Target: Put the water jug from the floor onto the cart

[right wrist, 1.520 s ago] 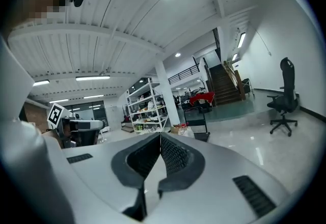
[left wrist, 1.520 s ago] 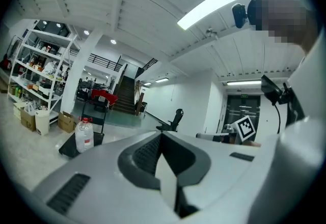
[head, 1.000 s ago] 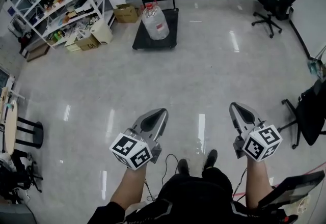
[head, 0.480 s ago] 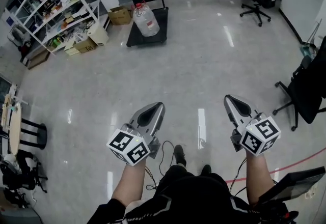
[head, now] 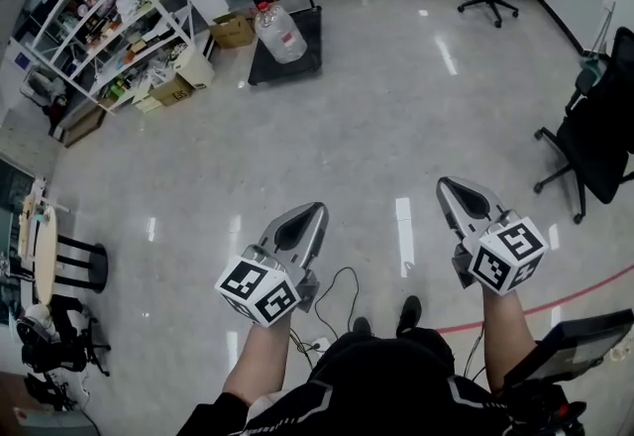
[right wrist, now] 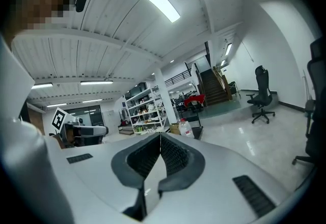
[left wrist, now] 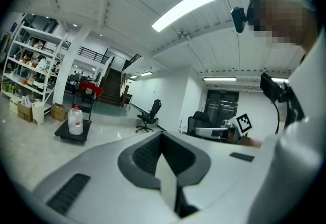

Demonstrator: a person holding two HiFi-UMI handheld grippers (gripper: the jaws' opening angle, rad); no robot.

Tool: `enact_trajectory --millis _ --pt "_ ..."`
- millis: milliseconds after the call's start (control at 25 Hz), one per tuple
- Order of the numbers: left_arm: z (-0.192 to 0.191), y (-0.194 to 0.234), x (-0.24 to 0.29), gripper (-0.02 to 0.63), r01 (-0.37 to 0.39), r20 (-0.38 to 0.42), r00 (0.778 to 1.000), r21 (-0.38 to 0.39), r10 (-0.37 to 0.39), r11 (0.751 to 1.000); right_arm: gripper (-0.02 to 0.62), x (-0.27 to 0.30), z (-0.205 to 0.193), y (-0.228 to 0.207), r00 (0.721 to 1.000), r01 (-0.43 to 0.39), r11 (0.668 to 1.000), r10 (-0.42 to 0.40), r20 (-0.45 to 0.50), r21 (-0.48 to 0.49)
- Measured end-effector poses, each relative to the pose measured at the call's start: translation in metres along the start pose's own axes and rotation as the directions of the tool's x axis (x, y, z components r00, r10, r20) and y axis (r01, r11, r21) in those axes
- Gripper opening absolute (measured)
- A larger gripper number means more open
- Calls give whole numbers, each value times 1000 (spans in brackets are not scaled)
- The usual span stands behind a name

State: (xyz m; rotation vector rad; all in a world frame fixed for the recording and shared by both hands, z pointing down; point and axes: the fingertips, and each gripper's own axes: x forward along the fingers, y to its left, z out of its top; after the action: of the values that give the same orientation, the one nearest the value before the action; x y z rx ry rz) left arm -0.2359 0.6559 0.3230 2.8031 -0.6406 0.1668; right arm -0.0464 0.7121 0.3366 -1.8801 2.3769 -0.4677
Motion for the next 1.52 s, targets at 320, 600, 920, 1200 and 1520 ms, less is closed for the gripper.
enact_trajectory --millis 320,600,920,1200,1520 --pt "-8 0 -70 2 78 28 996 50 -80 996 3 -29 -20 75 995 95 995 -95 11 -30" --pt "-2 -21 -104 2 107 49 993 56 -110 993 3 -53 -26 116 993 120 991 -121 -11 -54" --pt "4 -41 -116 2 94 61 993 69 -98 993 3 -66 -13 129 996 84 993 -85 -12 -80" --pt "9 -57 -114 2 104 71 991 87 -110 991 3 -75 -8 132 998 66 993 -67 -7 -98" --pt "14 -76 -113 2 112 84 989 93 -120 989 3 -85 -6 134 999 48 993 -49 -5 -104"
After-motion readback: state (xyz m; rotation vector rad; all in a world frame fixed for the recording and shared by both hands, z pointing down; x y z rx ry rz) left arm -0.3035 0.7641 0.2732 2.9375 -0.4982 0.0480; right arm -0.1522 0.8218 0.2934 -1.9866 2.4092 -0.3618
